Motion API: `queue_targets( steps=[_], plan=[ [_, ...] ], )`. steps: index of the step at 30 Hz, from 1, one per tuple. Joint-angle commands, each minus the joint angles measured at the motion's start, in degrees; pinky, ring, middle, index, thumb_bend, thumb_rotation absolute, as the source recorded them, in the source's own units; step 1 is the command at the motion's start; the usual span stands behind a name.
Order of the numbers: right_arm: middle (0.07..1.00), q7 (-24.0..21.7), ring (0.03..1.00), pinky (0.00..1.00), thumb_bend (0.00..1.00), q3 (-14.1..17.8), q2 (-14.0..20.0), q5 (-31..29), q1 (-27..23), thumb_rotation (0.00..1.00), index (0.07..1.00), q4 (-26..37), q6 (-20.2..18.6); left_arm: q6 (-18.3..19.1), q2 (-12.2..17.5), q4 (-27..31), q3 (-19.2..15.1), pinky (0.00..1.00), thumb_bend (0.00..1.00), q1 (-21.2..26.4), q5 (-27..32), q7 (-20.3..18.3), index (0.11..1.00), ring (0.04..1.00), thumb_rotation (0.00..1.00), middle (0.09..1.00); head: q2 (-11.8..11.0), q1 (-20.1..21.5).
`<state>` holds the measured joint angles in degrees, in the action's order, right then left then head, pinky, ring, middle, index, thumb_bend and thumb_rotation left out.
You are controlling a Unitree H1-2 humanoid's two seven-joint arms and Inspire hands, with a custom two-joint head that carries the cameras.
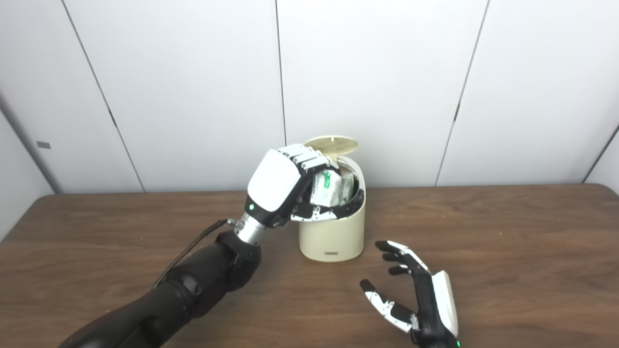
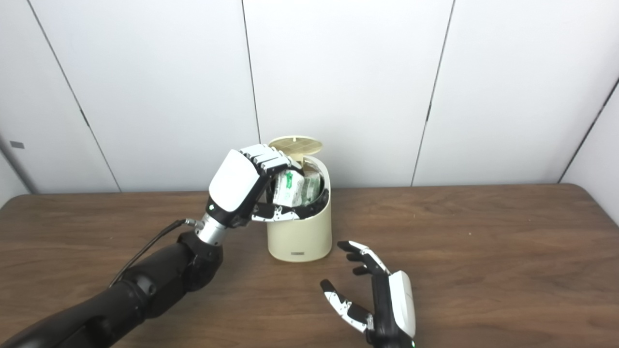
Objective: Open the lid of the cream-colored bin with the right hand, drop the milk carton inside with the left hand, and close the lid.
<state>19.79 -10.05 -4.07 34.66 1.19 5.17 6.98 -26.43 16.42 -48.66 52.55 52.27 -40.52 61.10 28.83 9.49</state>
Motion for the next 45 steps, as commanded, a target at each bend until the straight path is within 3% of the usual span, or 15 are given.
queue_targets(
  steps=[1, 11, 27, 35, 45],
  plan=[
    [0.741, 0.53, 0.713, 0.59, 0.28, -0.52, -0.48, -0.09, 1.04, 0.13, 0.721, -1.46, 1.13, -0.49, 0.50, 0.92, -0.38, 0.51, 0.99, 1.89, 0.45, 0.74, 0.557, 0.526, 0.41, 0.539, 0.05, 0.04],
    [0.740, 0.35, 0.706, 0.58, 0.29, -0.62, -0.61, 0.24, 1.06, 0.12, 0.723, -1.20, 0.46, -0.49, 0.45, 1.07, -1.31, 0.51, 1.00, 1.70, 0.35, 0.14, 0.556, 0.533, 0.40, 0.550, 0.07, 0.08],
    [0.739, 0.53, 0.707, 0.58, 0.29, -0.66, -0.06, 0.00, 0.74, 0.10, 0.720, -1.82, 1.43, -0.48, 2.46, 7.92, -5.73, 0.50, 1.00, -0.35, 0.53, -3.23, 0.586, 0.549, 0.48, 0.577, 0.07, -0.17],
    [0.737, 0.80, 0.701, 0.57, 0.28, -0.62, -0.03, 0.01, 0.60, 0.12, 0.718, -2.13, 1.55, -0.47, 3.26, 12.17, -8.56, 0.50, 1.00, -2.64, 0.03, -4.16, 0.694, 0.598, 0.52, 0.653, 0.14, -0.33],
    [0.737, 0.89, 0.703, 0.58, 0.28, -0.66, -0.02, -0.04, 0.47, 0.11, 0.717, -2.34, 1.53, -0.48, 3.74, 13.11, -9.90, 0.53, 1.00, -3.61, 0.18, -4.52, 0.721, 0.641, 0.56, 0.695, -0.06, -0.50]
  ],
)
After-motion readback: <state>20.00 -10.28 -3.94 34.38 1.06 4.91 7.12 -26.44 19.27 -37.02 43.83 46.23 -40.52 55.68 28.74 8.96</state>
